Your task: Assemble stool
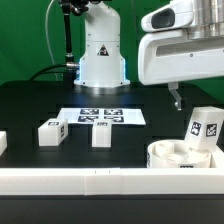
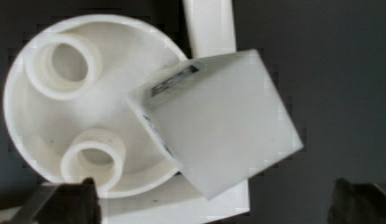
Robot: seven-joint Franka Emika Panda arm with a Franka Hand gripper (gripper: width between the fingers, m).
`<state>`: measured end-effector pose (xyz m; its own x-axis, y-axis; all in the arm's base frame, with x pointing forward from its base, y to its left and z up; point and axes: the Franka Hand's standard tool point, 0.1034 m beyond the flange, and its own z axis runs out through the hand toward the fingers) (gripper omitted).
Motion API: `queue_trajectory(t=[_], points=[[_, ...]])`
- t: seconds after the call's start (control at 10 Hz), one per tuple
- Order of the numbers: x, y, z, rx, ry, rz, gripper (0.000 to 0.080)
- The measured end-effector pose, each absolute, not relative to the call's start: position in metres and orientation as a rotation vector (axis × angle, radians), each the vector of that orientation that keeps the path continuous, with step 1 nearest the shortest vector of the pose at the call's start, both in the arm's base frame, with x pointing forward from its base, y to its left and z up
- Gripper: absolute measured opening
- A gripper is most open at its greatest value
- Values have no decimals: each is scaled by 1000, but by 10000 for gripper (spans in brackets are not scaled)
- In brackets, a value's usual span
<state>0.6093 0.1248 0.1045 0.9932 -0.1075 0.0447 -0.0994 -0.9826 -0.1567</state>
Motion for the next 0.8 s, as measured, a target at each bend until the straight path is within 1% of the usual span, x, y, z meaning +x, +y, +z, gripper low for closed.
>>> queue_trajectory(t=[0.4, 0.8], points=[[606, 128, 104, -2967, -567, -104, 649], [606, 122, 103, -2903, -891, -101, 649]])
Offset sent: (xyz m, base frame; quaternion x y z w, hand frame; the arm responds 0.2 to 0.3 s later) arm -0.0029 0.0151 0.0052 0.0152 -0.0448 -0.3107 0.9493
